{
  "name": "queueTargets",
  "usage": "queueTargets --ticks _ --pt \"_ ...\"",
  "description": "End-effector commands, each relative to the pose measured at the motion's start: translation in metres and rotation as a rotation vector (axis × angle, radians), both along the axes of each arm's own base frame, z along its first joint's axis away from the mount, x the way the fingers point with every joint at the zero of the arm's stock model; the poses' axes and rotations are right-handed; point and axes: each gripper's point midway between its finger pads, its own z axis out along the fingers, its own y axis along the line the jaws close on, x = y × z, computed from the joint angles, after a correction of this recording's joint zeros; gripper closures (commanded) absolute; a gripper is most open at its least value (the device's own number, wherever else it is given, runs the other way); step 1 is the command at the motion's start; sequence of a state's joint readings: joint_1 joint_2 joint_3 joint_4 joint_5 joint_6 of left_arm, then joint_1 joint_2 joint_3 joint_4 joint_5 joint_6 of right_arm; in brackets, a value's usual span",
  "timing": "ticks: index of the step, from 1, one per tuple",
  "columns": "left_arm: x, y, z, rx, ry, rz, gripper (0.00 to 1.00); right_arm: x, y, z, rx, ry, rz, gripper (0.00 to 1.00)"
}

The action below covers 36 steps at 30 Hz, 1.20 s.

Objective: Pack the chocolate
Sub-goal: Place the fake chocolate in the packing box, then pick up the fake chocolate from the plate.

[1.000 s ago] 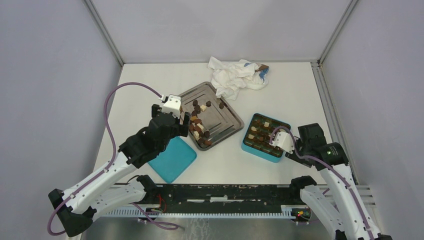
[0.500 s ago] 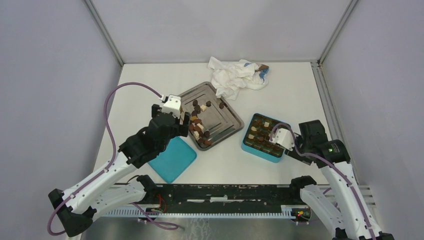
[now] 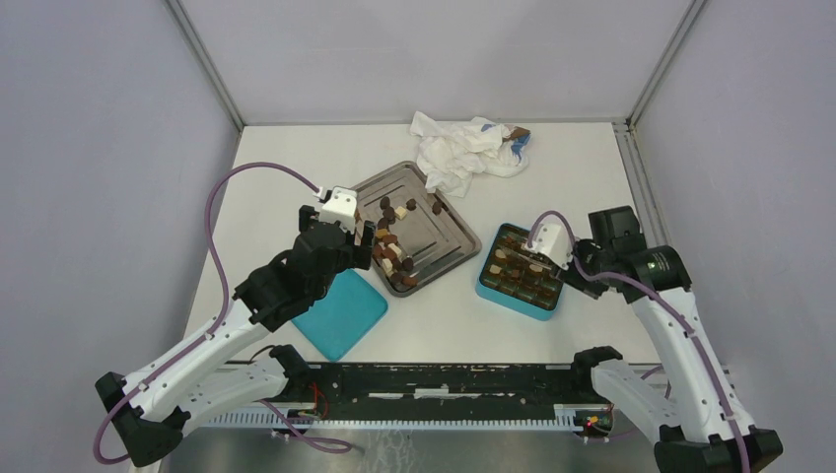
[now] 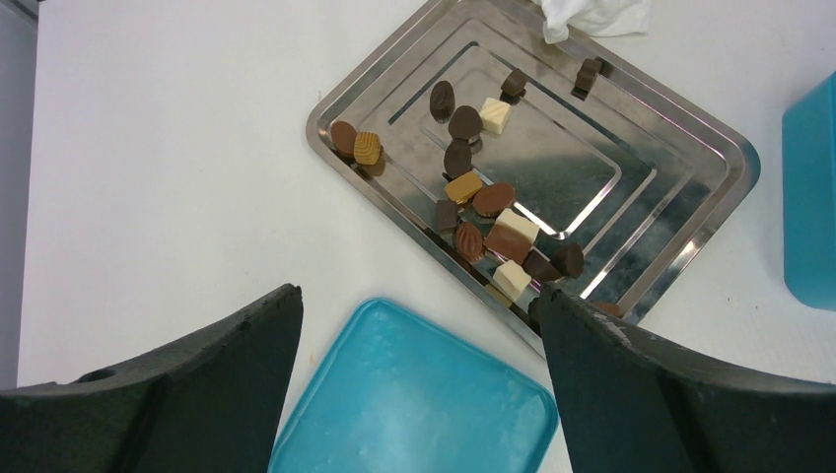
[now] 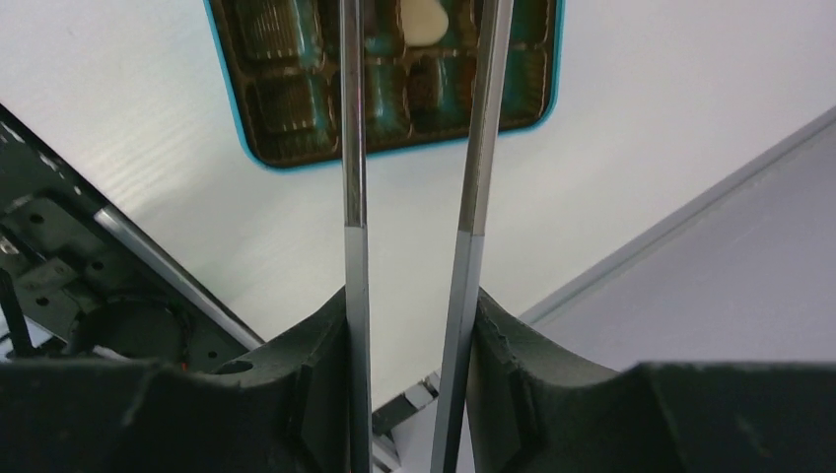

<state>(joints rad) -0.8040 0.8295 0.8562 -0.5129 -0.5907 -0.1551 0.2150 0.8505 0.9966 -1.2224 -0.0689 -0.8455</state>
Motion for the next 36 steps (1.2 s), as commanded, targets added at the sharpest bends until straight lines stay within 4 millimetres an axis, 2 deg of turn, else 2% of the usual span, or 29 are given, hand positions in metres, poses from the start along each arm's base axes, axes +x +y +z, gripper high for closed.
queueTargets --ticks 1,8,13,18,23,36 --pt "0.004 -0.001 0.010 0.001 -0.042 -0.016 0.06 0.043 0.045 0.028 0.222 -0.102 0.042 0.57" --pt "0.005 0.000 0.010 0.002 -0.041 -0.012 0.06 0.088 0.103 0.026 0.453 -0.017 0.136 0.58" --pt "0.005 0.001 0.011 0.002 -0.043 -0.008 0.06 0.124 0.129 0.017 0.455 0.028 0.157 0.59" --pt "0.005 0.002 0.011 0.001 -0.043 -0.007 0.06 0.160 0.142 0.000 0.285 0.000 0.122 0.59" --pt "0.005 0.000 0.011 -0.003 -0.042 -0.014 0.06 0.185 0.147 -0.018 0.184 0.011 0.091 0.59" --pt "0.003 -0.001 0.013 -0.015 -0.045 -0.026 0.06 0.211 0.162 -0.041 0.100 0.044 0.077 0.57"
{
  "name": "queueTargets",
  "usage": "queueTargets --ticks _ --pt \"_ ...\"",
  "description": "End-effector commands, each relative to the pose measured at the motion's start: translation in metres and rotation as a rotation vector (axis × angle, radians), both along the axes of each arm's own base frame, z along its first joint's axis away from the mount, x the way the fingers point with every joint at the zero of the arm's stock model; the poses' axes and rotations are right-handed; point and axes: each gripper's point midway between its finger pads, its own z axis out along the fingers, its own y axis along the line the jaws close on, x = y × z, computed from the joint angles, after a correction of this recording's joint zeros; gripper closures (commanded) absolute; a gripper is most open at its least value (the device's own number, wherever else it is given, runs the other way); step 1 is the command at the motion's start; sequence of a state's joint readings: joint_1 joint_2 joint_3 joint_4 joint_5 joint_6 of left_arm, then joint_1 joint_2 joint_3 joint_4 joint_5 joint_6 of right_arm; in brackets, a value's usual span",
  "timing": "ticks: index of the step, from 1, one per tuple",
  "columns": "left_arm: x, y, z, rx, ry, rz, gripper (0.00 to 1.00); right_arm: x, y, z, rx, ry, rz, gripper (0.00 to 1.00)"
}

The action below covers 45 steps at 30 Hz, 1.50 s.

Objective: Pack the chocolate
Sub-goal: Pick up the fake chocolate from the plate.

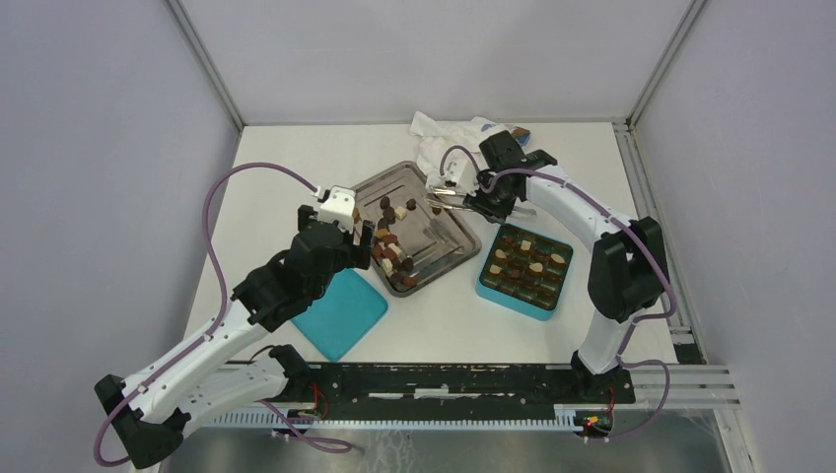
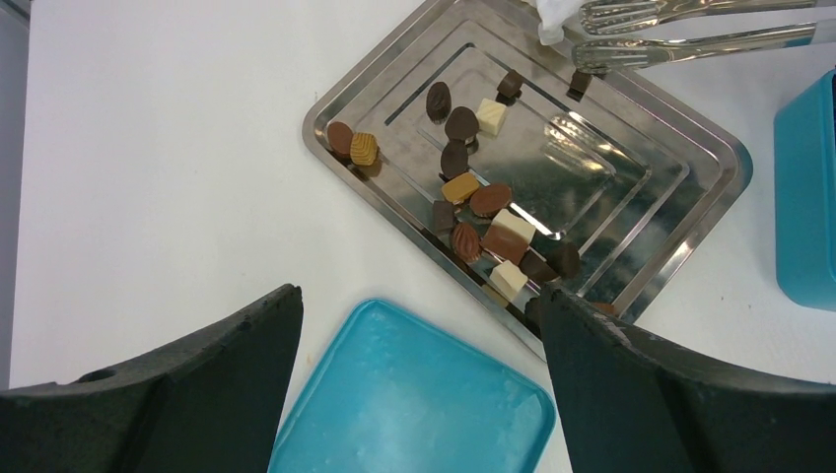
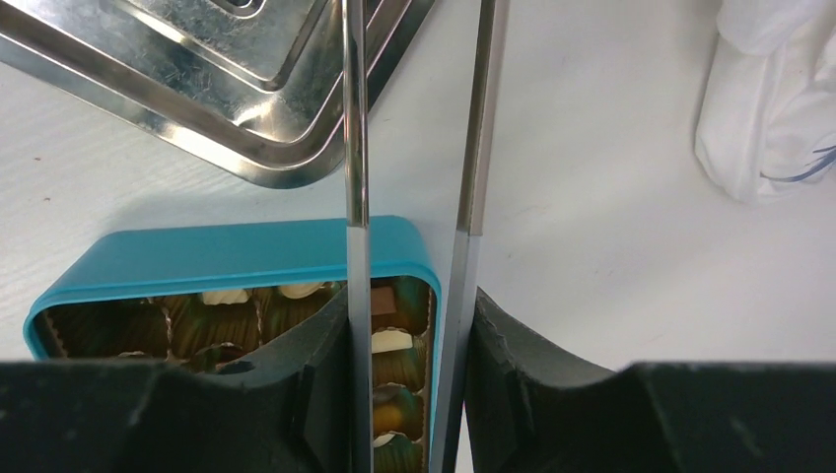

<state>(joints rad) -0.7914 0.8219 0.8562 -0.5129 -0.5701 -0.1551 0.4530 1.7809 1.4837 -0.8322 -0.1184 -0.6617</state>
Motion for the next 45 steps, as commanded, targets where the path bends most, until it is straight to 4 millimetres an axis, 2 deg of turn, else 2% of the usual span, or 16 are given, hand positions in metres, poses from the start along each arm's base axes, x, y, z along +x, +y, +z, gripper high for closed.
queueTargets --ticks 1,16,22,30,34,40,45 --pt "0.003 -0.001 0.013 -0.006 -0.049 -0.021 0.06 0.020 0.008 0.014 0.000 -0.059 -0.024 0.57" --pt "0.003 -0.001 0.013 -0.008 -0.049 -0.024 0.06 0.029 0.002 -0.015 -0.081 -0.011 -0.047 0.55" --pt "0.003 -0.001 0.013 -0.009 -0.048 -0.024 0.06 0.027 0.002 -0.020 -0.090 0.008 -0.045 0.55" --pt "0.003 -0.001 0.013 -0.008 -0.048 -0.024 0.06 0.022 0.002 -0.023 -0.089 0.031 -0.037 0.61" --pt "0.003 -0.001 0.013 -0.009 -0.048 -0.024 0.06 0.022 0.003 -0.017 -0.076 0.022 -0.035 0.70" --pt "0.002 -0.001 0.014 -0.012 -0.052 -0.025 0.06 0.018 0.007 0.007 -0.019 -0.028 -0.026 0.82" --pt "0.002 -0.001 0.014 -0.013 -0.053 -0.025 0.06 -0.004 0.009 0.026 0.058 -0.053 0.007 0.84"
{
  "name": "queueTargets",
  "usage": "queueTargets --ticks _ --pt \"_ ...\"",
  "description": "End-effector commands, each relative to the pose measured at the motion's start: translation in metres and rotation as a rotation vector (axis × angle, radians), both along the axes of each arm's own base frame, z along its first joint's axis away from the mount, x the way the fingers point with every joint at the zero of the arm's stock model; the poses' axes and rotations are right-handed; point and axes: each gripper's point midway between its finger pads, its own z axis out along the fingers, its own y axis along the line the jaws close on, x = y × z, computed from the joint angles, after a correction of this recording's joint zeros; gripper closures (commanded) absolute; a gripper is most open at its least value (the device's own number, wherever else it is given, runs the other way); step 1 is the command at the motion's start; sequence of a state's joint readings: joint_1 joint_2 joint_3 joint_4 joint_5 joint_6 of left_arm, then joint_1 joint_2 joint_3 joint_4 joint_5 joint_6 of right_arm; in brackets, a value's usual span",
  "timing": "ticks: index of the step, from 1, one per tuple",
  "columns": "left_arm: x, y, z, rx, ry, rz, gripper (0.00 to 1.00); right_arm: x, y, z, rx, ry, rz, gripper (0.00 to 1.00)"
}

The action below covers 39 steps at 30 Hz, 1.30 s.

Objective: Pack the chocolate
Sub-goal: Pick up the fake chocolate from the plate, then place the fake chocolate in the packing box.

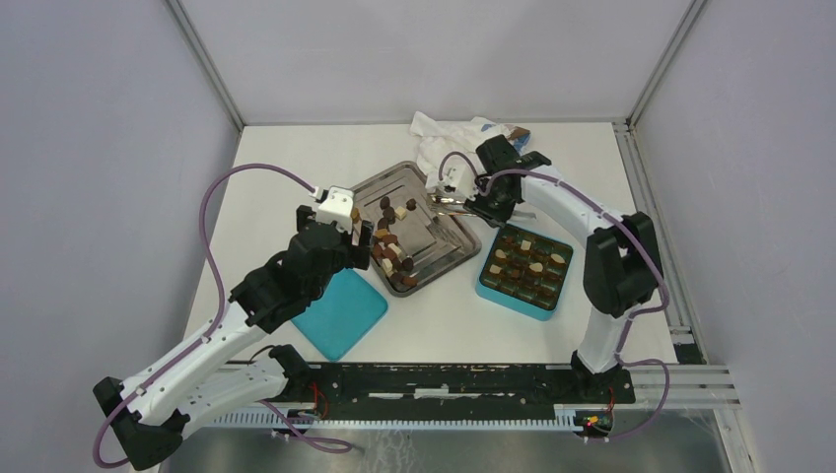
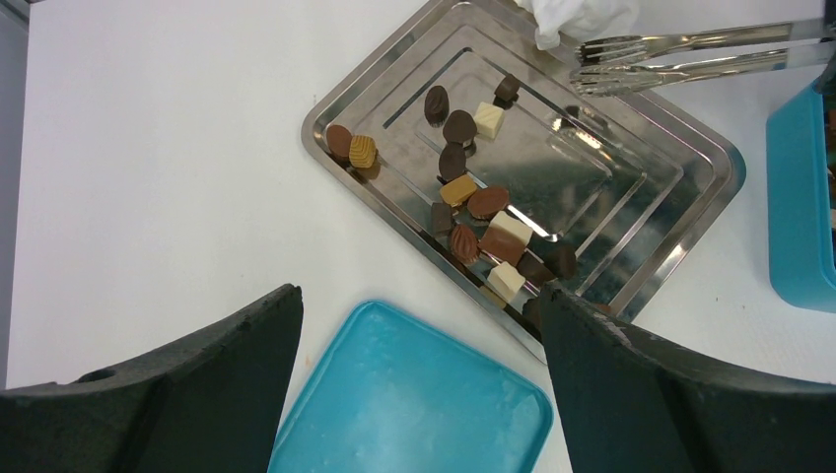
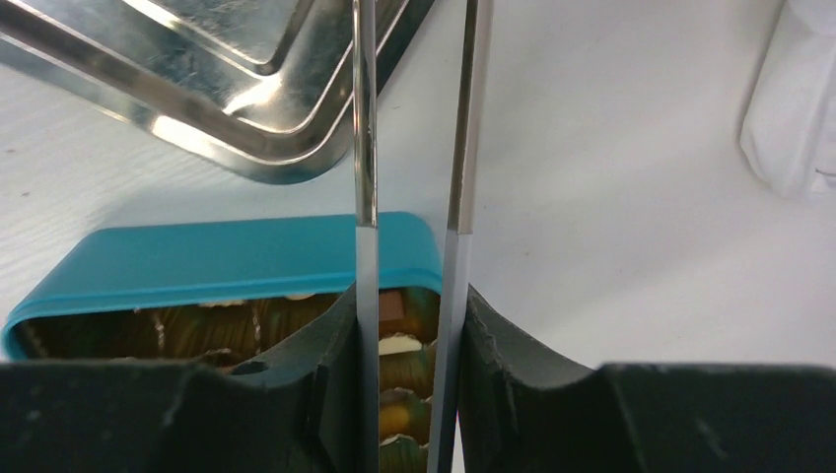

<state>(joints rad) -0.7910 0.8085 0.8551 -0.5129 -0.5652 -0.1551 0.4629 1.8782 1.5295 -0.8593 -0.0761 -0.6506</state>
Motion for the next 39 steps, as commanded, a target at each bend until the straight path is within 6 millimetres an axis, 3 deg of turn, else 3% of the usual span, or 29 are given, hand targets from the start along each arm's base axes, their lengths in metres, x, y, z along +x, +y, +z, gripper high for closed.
queueTargets --ticks 1,10,15,23,27,39 --pt "0.004 -0.001 0.012 -0.004 -0.047 -0.020 0.06 -0.017 0.009 0.052 0.139 -0.106 0.036 0.84" --pt "0.005 -0.001 0.009 0.000 -0.042 -0.017 0.06 -0.073 -0.011 0.085 0.260 -0.201 0.114 0.86" --pt "0.006 -0.002 0.006 0.007 -0.032 -0.015 0.06 -0.095 -0.053 0.102 0.235 -0.239 0.086 0.86" --pt "0.008 -0.002 0.004 0.013 -0.027 -0.013 0.06 -0.143 -0.121 0.094 0.043 -0.222 0.060 0.86" --pt "0.009 -0.002 0.002 0.019 -0.020 -0.012 0.06 -0.164 -0.141 0.088 -0.034 -0.222 0.050 0.86" --pt "0.009 -0.003 -0.001 0.025 -0.013 -0.013 0.06 -0.208 -0.191 0.097 -0.228 -0.290 -0.058 0.86"
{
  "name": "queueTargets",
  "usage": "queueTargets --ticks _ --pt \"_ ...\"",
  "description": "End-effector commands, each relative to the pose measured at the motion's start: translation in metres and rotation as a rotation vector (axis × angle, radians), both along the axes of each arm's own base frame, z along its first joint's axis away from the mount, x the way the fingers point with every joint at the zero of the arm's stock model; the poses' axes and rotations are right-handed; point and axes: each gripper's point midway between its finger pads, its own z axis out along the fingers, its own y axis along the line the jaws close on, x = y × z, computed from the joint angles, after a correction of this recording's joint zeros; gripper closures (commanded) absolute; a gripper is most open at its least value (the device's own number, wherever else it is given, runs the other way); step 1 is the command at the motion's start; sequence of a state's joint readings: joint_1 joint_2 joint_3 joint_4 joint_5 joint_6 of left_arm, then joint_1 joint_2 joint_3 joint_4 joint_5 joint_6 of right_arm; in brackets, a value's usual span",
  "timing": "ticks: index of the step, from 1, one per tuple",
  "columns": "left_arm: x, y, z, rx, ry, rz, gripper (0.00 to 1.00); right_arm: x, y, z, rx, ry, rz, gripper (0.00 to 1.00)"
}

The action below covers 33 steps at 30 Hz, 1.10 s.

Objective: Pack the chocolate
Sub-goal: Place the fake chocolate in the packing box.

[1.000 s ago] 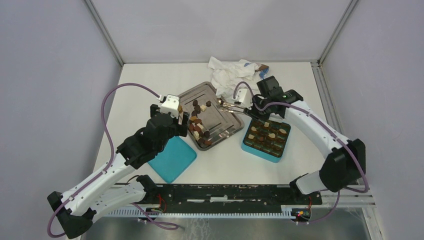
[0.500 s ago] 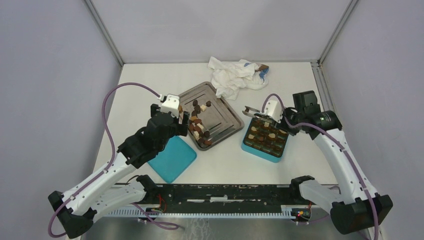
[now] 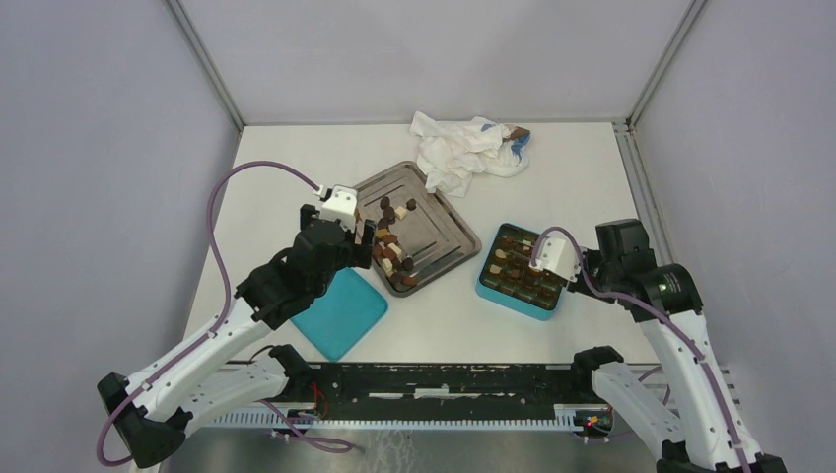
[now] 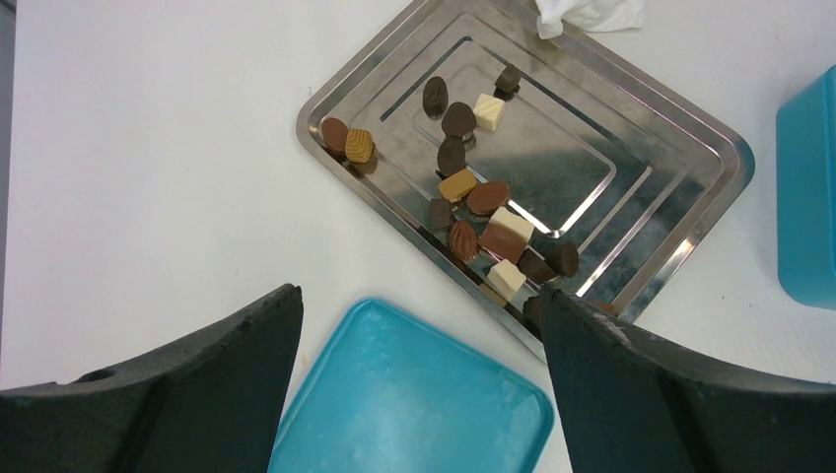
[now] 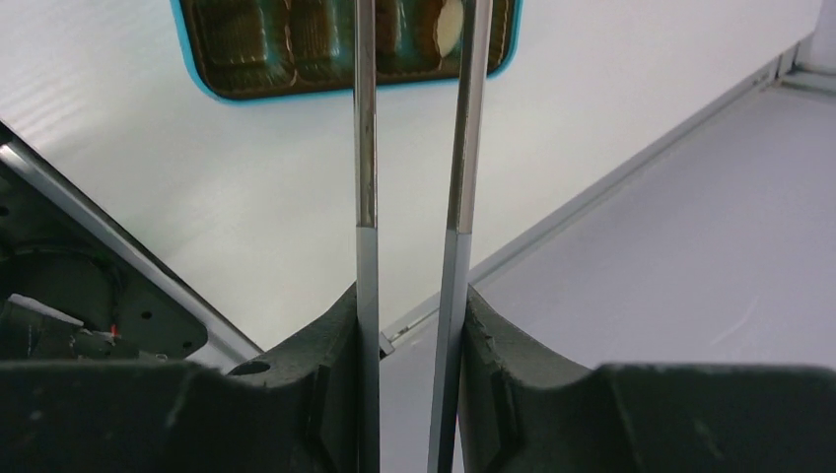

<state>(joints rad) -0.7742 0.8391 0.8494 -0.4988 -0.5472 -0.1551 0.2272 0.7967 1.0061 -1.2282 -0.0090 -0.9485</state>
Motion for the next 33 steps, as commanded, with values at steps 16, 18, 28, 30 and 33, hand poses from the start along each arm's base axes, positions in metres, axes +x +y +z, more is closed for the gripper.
queueTargets --ticks 16,18,28,30,33 --pt "0.005 -0.005 0.002 0.018 -0.018 -0.029 0.06 -0.040 -0.067 -0.006 -0.241 -0.141 -0.220 0.87" --pt "0.005 -0.005 0.002 0.019 -0.016 -0.028 0.06 -0.041 -0.066 -0.013 -0.236 -0.127 -0.212 0.86" --pt "0.005 -0.005 0.001 0.021 -0.015 -0.026 0.06 -0.045 -0.062 -0.033 -0.230 -0.071 -0.190 0.86" --pt "0.005 -0.005 0.001 0.022 -0.014 -0.028 0.06 -0.046 -0.062 -0.035 -0.227 -0.066 -0.189 0.86" --pt "0.006 -0.005 0.001 0.022 -0.013 -0.027 0.06 -0.046 -0.061 -0.038 -0.222 -0.058 -0.183 0.86"
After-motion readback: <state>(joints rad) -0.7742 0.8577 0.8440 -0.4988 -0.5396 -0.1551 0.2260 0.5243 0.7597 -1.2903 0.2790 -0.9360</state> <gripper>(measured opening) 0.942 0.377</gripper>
